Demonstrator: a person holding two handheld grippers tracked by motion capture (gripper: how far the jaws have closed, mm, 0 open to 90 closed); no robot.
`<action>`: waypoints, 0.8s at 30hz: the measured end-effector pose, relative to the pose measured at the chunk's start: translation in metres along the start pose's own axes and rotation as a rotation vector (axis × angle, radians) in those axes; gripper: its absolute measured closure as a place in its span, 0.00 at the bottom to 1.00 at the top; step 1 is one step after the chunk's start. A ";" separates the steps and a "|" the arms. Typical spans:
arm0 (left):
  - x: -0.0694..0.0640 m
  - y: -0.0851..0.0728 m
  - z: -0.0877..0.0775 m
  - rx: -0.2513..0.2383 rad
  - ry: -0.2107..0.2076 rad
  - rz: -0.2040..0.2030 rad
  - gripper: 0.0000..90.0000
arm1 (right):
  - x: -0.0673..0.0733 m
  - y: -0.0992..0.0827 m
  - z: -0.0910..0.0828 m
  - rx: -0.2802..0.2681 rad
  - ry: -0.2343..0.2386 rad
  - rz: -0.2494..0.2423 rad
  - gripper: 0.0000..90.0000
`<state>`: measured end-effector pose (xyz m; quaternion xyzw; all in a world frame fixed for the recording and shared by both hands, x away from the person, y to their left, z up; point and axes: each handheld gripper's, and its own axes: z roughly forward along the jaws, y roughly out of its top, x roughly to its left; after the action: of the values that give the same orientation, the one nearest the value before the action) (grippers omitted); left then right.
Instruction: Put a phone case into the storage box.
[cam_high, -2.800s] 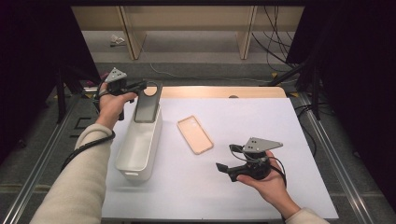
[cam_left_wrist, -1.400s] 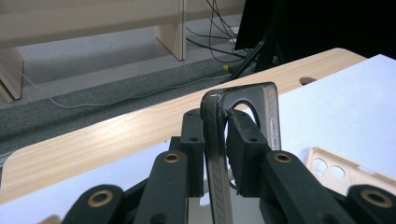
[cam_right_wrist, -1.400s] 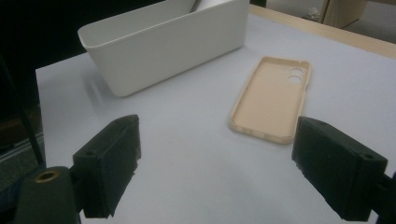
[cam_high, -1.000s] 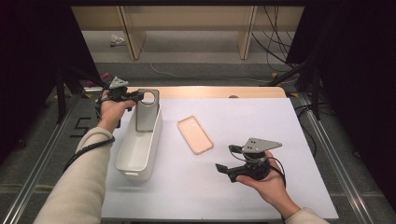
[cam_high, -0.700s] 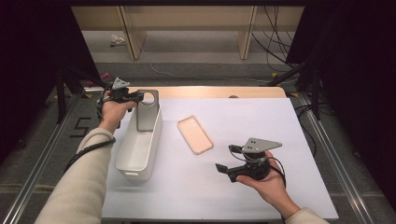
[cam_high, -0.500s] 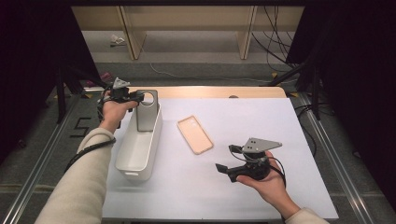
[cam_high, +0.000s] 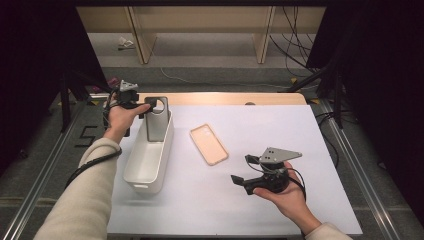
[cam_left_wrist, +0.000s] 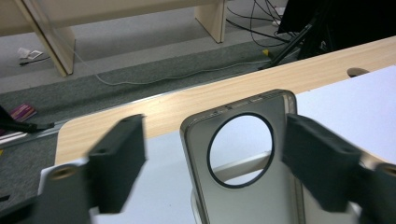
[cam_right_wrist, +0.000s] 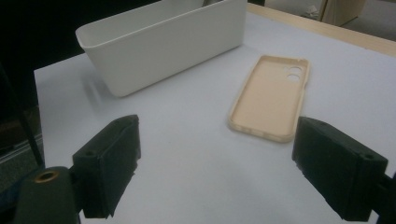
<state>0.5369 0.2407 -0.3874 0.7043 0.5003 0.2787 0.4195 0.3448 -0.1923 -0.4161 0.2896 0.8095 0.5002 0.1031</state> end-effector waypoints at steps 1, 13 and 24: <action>-0.001 0.000 -0.003 -0.003 -0.004 -0.003 0.20 | 0.000 0.000 0.000 0.002 0.000 0.000 0.18; -0.038 -0.024 -0.068 -0.103 -0.124 0.018 0.11 | -0.005 0.001 0.001 0.006 -0.023 0.014 0.18; -0.078 -0.056 -0.119 -0.143 -0.239 0.047 0.15 | -0.012 0.003 0.001 0.008 -0.048 0.021 0.18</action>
<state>0.3872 0.2129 -0.3756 0.7124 0.4090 0.2375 0.5184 0.3567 -0.1971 -0.4152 0.3105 0.8056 0.4910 0.1160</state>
